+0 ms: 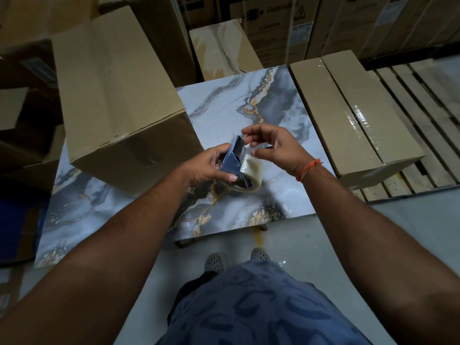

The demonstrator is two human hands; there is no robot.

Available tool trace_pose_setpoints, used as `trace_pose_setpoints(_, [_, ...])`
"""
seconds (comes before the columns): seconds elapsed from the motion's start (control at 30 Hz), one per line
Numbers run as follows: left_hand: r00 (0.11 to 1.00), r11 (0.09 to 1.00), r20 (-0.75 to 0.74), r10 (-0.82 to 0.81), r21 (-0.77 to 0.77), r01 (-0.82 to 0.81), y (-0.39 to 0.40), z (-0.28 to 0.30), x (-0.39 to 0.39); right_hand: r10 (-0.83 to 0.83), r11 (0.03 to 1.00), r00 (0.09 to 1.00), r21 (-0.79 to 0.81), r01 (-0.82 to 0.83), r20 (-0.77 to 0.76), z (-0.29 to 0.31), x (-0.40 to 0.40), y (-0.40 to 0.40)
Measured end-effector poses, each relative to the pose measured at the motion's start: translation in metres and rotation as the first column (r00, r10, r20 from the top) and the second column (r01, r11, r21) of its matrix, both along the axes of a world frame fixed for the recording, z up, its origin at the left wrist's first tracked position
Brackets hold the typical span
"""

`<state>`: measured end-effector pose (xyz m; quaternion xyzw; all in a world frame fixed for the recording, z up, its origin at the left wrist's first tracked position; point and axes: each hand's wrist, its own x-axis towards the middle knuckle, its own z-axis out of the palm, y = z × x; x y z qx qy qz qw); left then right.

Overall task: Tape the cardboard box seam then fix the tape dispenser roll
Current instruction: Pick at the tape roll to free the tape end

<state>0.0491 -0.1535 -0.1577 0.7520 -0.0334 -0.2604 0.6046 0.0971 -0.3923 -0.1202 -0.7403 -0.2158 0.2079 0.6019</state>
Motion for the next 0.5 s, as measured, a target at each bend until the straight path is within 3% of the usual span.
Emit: trace_pose_setpoints(0.5, [1.000,1.000,-0.009,-0.009,-0.017,0.009,0.003,-0.003,0.006,0.039,0.999,0.999,-0.030,-0.038,0.031,-0.003,0.003,0.010])
